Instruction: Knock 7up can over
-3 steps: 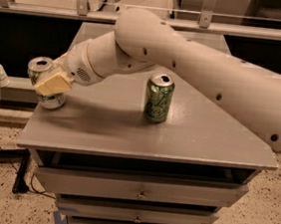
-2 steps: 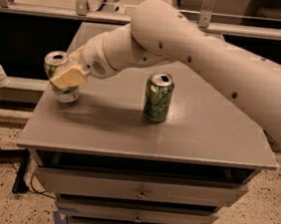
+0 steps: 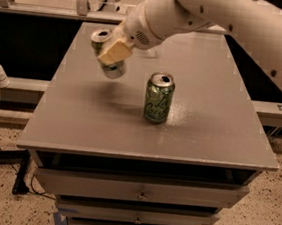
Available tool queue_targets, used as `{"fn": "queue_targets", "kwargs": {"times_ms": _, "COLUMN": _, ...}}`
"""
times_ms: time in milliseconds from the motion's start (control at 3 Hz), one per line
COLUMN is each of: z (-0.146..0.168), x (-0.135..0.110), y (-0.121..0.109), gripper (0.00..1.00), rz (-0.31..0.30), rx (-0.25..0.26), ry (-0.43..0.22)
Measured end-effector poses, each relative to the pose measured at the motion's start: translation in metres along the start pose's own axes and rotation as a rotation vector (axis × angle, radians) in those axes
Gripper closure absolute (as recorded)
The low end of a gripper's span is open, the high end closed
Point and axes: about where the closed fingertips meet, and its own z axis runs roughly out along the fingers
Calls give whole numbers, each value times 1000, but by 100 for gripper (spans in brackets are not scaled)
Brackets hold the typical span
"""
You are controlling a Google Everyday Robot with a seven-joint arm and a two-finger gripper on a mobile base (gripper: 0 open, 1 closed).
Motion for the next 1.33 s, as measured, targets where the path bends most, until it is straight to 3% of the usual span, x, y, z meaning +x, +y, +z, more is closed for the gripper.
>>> {"fn": "queue_targets", "kwargs": {"times_ms": 333, "z": -33, "x": 19, "y": -57, "gripper": 100, "rz": -108, "rx": 73, "ry": 172}}
{"fn": "queue_targets", "kwargs": {"times_ms": 667, "z": -31, "x": 28, "y": -78, "gripper": 100, "rz": -233, "rx": 86, "ry": 331}}
{"fn": "queue_targets", "kwargs": {"times_ms": 1000, "z": -23, "x": 45, "y": -79, "gripper": 100, "rz": -384, "rx": 57, "ry": 501}}
{"fn": "queue_targets", "kwargs": {"times_ms": 1333, "z": -17, "x": 74, "y": -76, "gripper": 100, "rz": -479, "rx": 13, "ry": 643}}
